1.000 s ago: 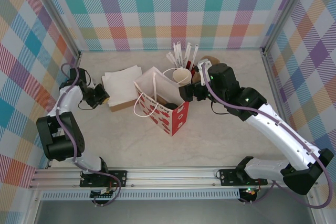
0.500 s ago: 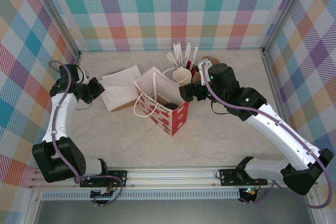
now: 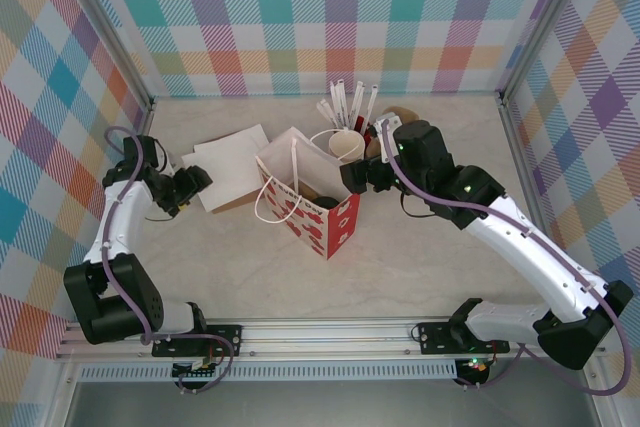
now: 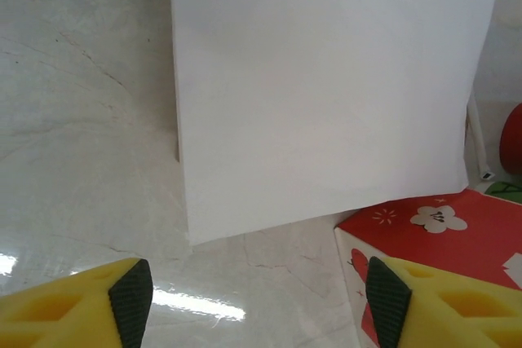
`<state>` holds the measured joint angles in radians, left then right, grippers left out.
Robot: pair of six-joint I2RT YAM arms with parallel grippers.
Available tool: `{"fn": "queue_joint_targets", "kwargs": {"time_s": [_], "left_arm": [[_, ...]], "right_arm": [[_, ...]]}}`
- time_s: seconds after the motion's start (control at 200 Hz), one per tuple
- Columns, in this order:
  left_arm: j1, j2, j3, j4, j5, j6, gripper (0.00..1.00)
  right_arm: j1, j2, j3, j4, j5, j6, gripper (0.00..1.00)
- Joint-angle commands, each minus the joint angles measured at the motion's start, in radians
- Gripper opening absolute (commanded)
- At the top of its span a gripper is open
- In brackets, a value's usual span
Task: Pack the takeout coffee
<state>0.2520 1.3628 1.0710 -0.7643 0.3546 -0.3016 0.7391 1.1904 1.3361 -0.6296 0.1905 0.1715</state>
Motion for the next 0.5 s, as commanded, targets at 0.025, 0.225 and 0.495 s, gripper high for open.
{"fn": "queue_joint_targets", "kwargs": {"time_s": [0.025, 0.225, 0.495], "left_arm": [[0.032, 0.061, 0.005, 0.028, 0.035, -0.028, 0.76], [0.062, 0.169, 0.004, 0.123, 0.061, -0.064, 0.76], [0.062, 0.256, -0.007, 0.207, 0.13, -0.078, 0.65]], "right_arm": [[-0.003, 0.005, -0.003, 0.013, -0.003, 0.007, 1.0], [-0.004, 0.006, -0.003, 0.006, 0.002, 0.005, 1.0], [-0.004, 0.008, -0.009, 0.002, 0.003, 0.008, 1.0]]}}
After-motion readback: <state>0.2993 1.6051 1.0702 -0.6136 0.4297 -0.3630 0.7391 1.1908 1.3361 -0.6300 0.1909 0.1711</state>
